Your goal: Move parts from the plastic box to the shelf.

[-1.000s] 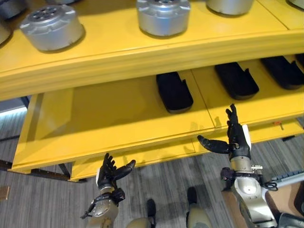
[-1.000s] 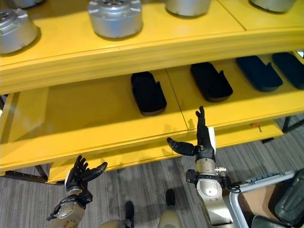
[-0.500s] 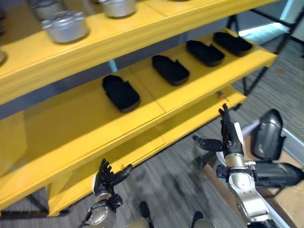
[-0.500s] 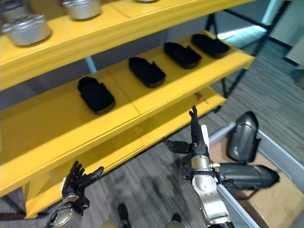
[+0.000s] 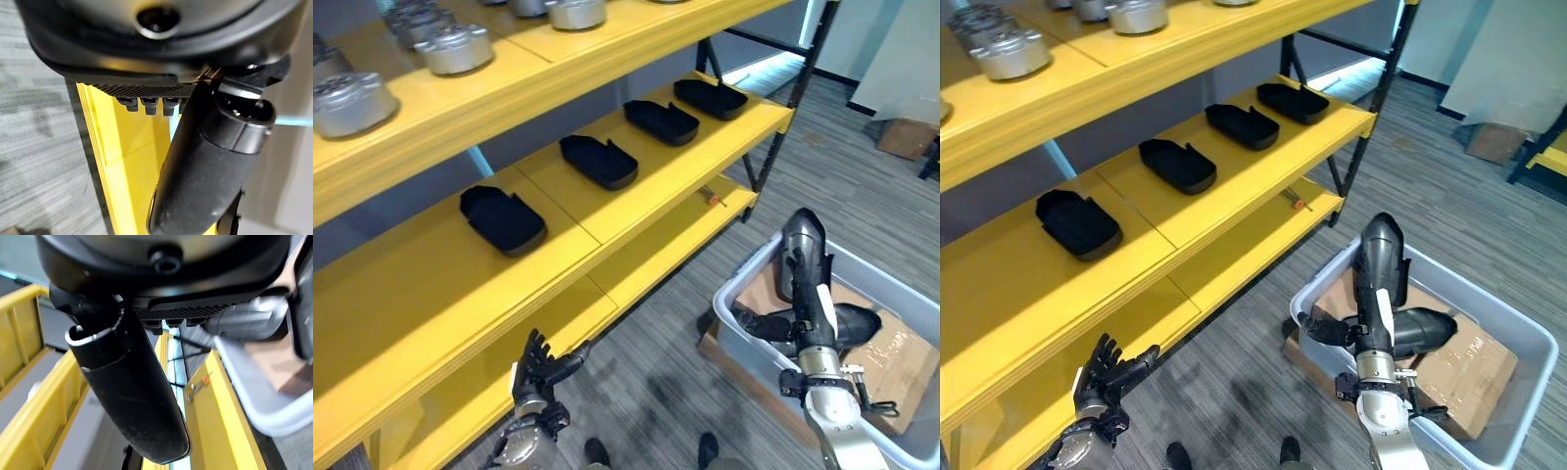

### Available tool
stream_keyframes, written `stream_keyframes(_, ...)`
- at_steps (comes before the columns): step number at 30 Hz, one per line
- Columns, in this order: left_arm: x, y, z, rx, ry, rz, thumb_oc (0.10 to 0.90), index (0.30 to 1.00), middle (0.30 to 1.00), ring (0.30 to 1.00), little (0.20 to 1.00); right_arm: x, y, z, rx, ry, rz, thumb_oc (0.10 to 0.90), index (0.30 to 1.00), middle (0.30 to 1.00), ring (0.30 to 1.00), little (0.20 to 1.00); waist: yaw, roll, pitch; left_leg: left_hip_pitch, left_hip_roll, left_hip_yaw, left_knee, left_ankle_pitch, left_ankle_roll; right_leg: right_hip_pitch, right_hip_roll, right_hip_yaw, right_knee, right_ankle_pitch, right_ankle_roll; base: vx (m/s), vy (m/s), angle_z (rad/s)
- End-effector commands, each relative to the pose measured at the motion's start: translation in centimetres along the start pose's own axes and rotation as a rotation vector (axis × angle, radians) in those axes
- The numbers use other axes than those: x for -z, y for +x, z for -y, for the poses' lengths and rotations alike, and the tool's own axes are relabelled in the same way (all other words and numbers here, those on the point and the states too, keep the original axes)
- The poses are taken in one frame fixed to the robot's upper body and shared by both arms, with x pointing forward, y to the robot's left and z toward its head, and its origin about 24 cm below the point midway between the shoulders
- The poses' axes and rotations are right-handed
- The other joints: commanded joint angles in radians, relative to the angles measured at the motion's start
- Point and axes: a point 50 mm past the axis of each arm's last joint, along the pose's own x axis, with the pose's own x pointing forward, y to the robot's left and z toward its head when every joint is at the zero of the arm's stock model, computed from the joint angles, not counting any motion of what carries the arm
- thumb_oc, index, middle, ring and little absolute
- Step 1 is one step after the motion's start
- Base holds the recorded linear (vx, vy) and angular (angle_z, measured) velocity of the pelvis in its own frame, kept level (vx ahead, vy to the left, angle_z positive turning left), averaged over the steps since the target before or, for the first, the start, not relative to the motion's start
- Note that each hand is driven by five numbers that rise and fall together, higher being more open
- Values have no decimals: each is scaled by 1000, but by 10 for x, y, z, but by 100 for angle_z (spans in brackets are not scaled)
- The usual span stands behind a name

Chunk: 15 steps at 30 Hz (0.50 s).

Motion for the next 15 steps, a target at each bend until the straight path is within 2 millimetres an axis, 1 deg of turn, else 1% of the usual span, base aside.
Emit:
stream_keyframes(1,-51,10,14,84,26,246,900,1000,1000,1000,1000,-68,9,21,123,92,374,900,1000,1000,1000,1000,-17,-65,24,-54,20,-164,168,-53,-19,50,60,65,-36,-37,-55,-85,-86,-76)
stream_keyframes(2,-51,10,14,84,26,246,900,1000,1000,1000,1000,-68,9,21,123,92,374,900,1000,1000,1000,1000,-17,-65,23,-55,20,-165,169,-53,-19,49,60,65,-36,-37,-55,-124,-69,-99)
stream_keyframes(3,-54,11,17,85,20,259,900,1000,1000,1000,1000,-67,11,19,110,86,374,900,1000,1000,1000,1000,8,-71,32,-109,-89,-356,200,-71,15,36,66,119,-38,-32,-62,-15,-64,-118)
stream_keyframes(4,-53,11,17,86,22,261,900,1000,1000,1000,1000,-67,12,16,87,88,373,900,1000,1000,1000,1000,25,-80,35,-138,-173,-460,200,-114,34,31,72,161,-38,-27,-63,9,-86,-98)
stream_keyframes(5,-52,10,17,91,22,258,900,1000,1000,1000,1000,-66,13,16,70,86,373,900,1000,1000,1000,1000,31,-84,34,-142,-213,-496,185,-141,44,29,79,184,-38,-25,-62,80,-59,-105)
stream_keyframes(6,-52,10,20,103,26,258,900,1000,1000,1000,1000,-66,14,15,56,80,370,900,1000,1000,1000,1000,39,-85,33,-155,-248,-545,166,-138,49,27,88,209,-37,-19,-61,97,-27,-119)
stream_keyframes(8,-51,10,22,119,35,257,900,1000,1000,1000,1000,-65,14,18,49,71,370,900,1000,1000,1000,1000,34,-81,32,-188,-265,-567,124,-104,44,23,95,234,-32,-10,-55,107,24,-100)
stream_keyframes(11,-49,11,24,134,37,244,900,1000,1000,1000,1000,-64,15,20,48,56,363,900,1000,1000,1000,1000,38,-73,38,-212,-291,-565,73,-64,43,28,107,260,-37,-8,-51,99,58,-55)
stream_keyframes(12,-49,11,25,137,38,245,900,1000,1000,1000,1000,-65,15,19,49,58,364,900,1000,1000,1000,1000,43,-73,40,-215,-299,-574,70,-61,43,28,113,280,-34,-8,-48,93,78,-109)
stream_keyframes(13,-49,11,24,138,37,242,900,1000,1000,1000,1000,-65,15,18,44,65,365,900,1000,1000,1000,1000,43,-69,39,-199,-298,-573,50,-67,46,28,122,305,-33,-12,-46,107,104,-142)
stream_keyframes(14,-48,10,25,144,29,241,900,1000,1000,1000,1000,-65,15,17,41,66,365,900,1000,1000,1000,1000,42,-68,36,-180,-294,-567,31,-70,50,28,126,323,-31,-11,-43,122,125,-101)
stream_keyframes(15,-49,10,28,154,24,244,900,1000,1000,1000,1000,-64,15,18,47,66,359,900,1000,1000,1000,1000,40,-64,33,-166,-289,-547,15,-67,49,27,124,329,-30,-13,-42,132,150,-82)
